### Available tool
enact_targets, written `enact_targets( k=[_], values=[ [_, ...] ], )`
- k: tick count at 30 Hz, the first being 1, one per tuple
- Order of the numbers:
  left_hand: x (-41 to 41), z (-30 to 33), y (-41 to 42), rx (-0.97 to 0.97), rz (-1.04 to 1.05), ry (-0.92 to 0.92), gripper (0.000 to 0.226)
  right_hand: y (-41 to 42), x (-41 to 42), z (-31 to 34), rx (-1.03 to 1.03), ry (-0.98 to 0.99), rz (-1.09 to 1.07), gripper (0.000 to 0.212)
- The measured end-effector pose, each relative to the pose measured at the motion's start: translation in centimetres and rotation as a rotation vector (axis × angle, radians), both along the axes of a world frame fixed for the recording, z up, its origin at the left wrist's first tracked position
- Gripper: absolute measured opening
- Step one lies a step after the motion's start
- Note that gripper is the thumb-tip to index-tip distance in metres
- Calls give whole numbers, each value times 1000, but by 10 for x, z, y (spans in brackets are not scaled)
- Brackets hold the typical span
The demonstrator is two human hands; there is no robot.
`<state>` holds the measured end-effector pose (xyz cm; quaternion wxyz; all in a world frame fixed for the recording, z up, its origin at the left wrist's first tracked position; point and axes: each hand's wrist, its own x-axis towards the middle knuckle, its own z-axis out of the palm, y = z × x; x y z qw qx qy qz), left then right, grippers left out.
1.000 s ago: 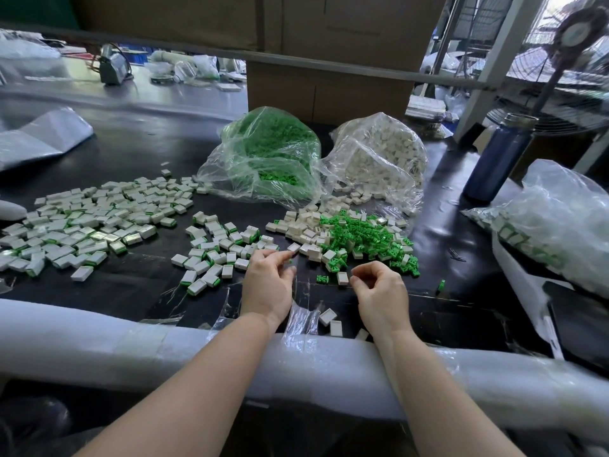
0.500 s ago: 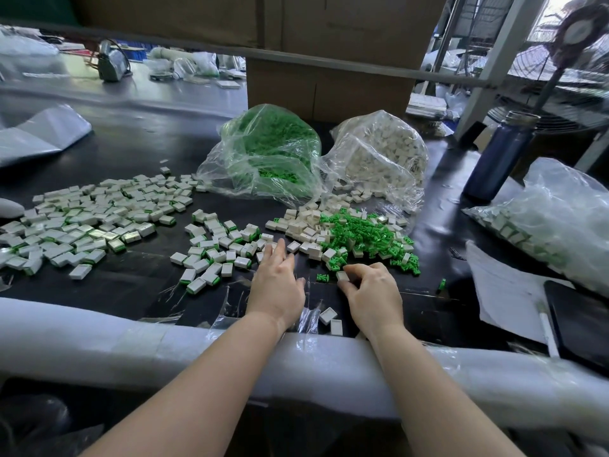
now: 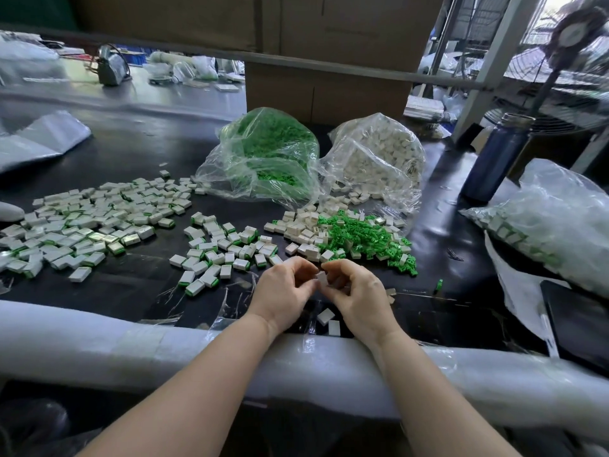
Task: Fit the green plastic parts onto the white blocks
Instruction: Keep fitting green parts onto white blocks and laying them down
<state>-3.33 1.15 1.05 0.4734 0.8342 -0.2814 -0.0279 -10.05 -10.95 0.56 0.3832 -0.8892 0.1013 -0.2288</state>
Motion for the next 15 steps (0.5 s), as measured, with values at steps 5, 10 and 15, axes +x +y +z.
enact_targets(
  k=[5, 10, 15],
  values=[
    [1, -1, 0, -20, 56, 28, 9, -2, 5, -3, -110, 147, -39, 34],
    [1, -2, 1, 22, 79, -5, 6, 1, 9, -4, -255, 268, -55, 29],
    [1, -3, 0, 47, 70, -23, 14, -2, 7, -3, -129, 204, -106, 4]
  ],
)
